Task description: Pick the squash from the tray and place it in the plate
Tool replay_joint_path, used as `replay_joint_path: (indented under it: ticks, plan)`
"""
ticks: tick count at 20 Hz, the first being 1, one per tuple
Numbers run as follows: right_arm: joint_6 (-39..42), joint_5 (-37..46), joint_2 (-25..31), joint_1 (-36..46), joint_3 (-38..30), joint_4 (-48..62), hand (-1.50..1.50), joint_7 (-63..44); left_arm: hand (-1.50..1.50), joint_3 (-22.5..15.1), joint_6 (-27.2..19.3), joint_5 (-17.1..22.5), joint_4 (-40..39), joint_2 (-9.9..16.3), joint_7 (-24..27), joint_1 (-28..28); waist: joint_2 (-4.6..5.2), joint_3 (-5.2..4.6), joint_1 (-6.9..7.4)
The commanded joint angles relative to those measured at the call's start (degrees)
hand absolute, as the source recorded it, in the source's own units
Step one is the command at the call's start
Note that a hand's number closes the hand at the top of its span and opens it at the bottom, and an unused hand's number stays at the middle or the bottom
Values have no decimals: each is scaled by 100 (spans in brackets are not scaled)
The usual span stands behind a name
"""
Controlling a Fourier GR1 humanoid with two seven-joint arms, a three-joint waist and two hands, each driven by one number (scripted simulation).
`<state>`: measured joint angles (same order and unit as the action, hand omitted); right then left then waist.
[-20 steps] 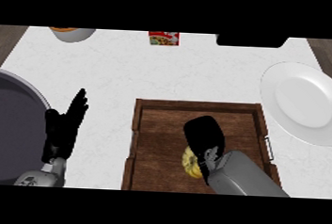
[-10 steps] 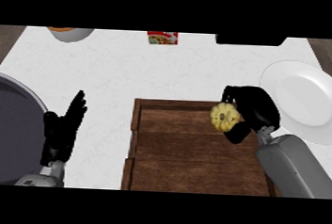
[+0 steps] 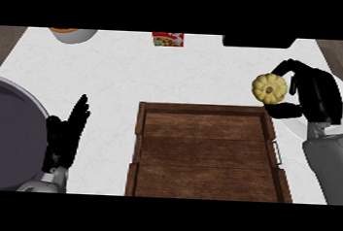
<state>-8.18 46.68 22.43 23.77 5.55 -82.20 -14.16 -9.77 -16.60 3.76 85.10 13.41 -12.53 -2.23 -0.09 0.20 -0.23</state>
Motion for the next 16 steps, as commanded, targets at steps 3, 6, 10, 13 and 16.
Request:
replay_joint_path:
  ticks: [3, 6, 10, 13, 16]
  plan:
    - [-275, -181, 300, -32, -905, 147, 150, 61, 0, -153, -154, -268, 178, -189, -65, 258, 6, -19, 33]
    - [-400, -181, 179, -316, -1031, 193, 150, 56, 0, 252, 192, -76, -79, 53, -17, 2, 8, -20, 10]
    - [-368, -267, 438, 462, -1469, 1348, 150, 357, 0, 178, 187, -214, -101, -129, 30, 4, 16, -20, 54]
    - [-414, -409, 656, 729, -1685, 2380, 150, 984, 0, 327, 336, -112, -400, -130, 232, -94, 29, -19, 74]
    - [-657, -371, 793, 1125, -1853, 3521, 150, 1476, 0, 61, 97, -397, -381, -356, -13, -246, 48, -15, 110]
